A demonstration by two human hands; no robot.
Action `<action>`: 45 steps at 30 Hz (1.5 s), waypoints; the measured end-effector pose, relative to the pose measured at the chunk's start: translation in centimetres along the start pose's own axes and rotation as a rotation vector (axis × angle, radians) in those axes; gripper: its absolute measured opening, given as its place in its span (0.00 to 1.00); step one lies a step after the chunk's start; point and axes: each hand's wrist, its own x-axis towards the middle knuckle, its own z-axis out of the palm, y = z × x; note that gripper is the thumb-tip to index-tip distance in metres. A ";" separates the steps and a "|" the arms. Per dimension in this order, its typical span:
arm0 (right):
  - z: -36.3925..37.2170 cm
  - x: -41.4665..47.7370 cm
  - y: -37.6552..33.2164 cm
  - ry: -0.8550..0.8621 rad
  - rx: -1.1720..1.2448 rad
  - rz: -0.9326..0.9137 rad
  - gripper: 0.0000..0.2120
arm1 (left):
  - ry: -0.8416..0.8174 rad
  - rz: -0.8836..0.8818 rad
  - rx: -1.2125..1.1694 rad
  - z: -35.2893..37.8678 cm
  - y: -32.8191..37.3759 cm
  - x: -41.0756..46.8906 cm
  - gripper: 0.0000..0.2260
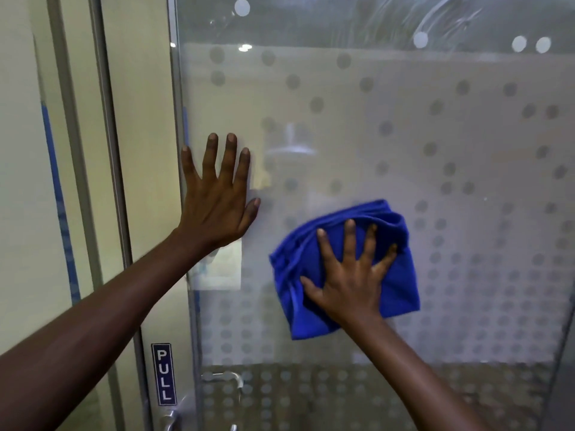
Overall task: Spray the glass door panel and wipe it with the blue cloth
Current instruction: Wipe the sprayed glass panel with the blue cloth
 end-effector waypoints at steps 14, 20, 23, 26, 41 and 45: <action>-4.8 15.0 -1.1 0.070 0.077 0.294 0.42 | 0.001 0.020 0.042 0.1 0.1 0.1 0.42; -1.1 6.5 -4.6 0.068 0.061 0.092 0.43 | 0.003 0.023 0.056 0.0 0.0 0.2 0.47; 0.5 0.4 -2.4 -0.006 0.022 0.095 0.42 | 0.003 0.021 0.058 -0.2 0.0 0.1 0.45; 0.9 -3.4 2.5 -0.082 0.016 0.198 0.45 | -0.002 0.023 0.057 -0.4 0.2 -0.1 0.42; -3.2 10.3 -0.7 0.043 0.081 0.501 0.45 | 0.054 0.044 0.044 0.2 -0.1 0.0 0.41; -0.3 3.8 -3.7 0.043 0.091 0.334 0.47 | 0.074 0.043 0.051 0.4 -0.2 -0.2 0.40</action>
